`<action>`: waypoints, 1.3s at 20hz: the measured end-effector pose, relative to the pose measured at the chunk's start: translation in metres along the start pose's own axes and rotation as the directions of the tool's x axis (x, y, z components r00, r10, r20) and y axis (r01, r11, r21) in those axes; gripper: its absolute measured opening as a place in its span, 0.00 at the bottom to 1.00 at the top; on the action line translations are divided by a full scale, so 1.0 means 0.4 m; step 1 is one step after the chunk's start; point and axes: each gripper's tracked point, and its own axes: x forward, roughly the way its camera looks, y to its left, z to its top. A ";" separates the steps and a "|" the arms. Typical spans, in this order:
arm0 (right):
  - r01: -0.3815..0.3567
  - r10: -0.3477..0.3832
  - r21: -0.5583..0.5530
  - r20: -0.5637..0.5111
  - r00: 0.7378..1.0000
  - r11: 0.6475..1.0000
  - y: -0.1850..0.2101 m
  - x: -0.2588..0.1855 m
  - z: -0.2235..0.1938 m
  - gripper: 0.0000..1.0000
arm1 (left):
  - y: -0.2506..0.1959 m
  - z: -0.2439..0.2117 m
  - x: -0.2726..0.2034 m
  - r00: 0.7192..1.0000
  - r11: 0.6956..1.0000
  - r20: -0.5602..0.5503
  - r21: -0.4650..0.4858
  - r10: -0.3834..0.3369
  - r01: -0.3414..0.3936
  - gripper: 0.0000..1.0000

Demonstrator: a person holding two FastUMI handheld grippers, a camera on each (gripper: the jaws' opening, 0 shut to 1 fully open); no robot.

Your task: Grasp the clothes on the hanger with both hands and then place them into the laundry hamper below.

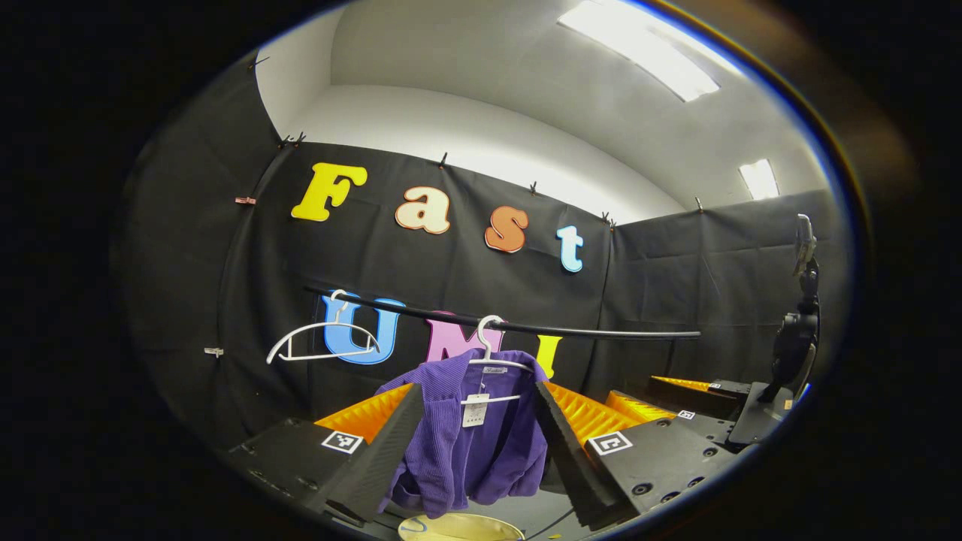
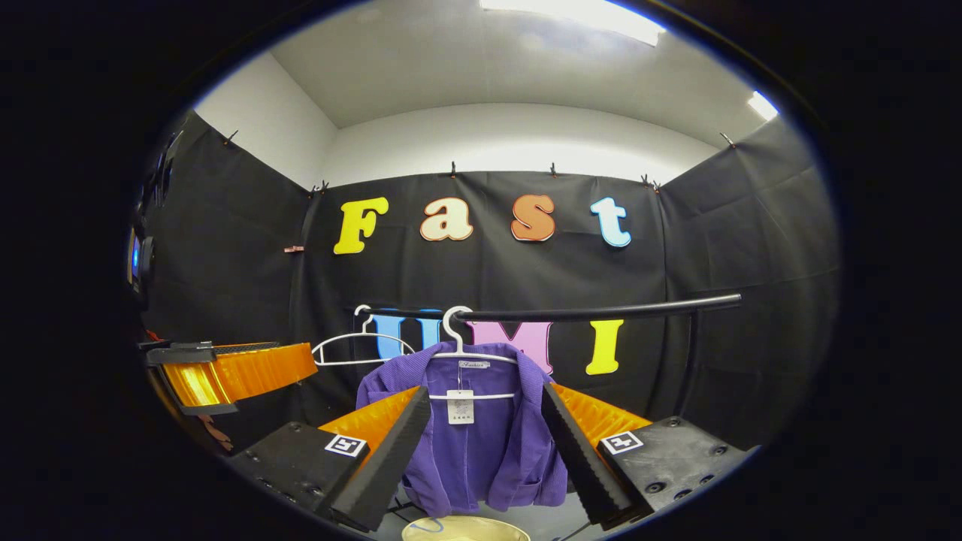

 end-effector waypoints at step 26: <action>0.163 -0.166 -0.101 -0.025 0.986 0.982 0.080 -0.074 -0.042 0.97 | 0.067 -0.009 -0.051 0.989 0.988 -0.014 -0.038 -0.148 0.147 0.93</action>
